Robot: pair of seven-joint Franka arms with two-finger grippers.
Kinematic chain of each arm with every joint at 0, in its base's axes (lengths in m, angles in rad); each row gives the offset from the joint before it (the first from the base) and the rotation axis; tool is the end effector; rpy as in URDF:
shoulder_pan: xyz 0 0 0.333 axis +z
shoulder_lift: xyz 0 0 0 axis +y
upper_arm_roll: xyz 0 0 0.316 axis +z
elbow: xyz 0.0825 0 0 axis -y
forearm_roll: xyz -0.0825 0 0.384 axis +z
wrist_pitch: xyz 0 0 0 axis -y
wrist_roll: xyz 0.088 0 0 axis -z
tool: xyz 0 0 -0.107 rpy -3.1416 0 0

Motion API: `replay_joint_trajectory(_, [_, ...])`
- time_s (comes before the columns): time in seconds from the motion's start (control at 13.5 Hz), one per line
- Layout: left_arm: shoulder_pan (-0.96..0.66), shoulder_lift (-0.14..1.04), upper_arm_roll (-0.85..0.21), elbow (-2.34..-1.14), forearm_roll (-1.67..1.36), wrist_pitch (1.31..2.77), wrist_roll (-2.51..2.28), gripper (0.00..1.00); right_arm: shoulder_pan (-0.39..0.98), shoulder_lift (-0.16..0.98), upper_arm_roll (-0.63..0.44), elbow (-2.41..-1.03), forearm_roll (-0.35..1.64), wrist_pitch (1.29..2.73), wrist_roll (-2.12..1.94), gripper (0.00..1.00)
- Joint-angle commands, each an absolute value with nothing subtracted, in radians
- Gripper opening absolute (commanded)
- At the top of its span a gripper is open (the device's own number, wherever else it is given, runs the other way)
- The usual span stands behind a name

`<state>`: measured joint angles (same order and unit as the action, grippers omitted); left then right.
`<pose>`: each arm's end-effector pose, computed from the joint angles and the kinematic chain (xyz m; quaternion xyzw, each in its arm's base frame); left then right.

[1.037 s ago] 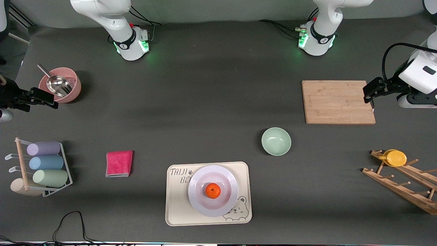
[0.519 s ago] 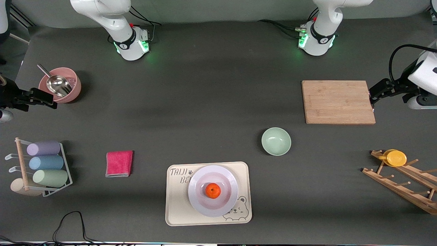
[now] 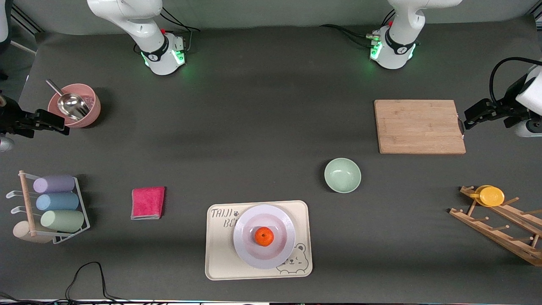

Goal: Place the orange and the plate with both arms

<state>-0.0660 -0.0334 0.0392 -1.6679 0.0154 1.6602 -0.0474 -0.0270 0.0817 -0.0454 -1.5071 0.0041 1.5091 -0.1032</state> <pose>0.5510 -0.0129 0.6048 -0.9998 -0.0097 -0.0131 0.0065 0.5712 -0.0399 0.6032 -0.9991 -0.0154 0.0396 0.0037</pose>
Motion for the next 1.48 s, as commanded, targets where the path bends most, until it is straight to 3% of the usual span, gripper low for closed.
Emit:
replay_joint_trajectory(0.0, [-0.060,-0.048,0.035,-1.681,0.002,1.664,-0.026,1.00,-0.034,0.060,-0.038,-1.528,-0.017,1.500,-0.078,1.00])
replay_joint_trajectory(1.41, [-0.032,-0.043,0.037,-1.681,-0.021,1.661,-0.025,1.00,-0.035,0.069,-0.043,-1.526,-0.003,1.543,-0.078,1.00])
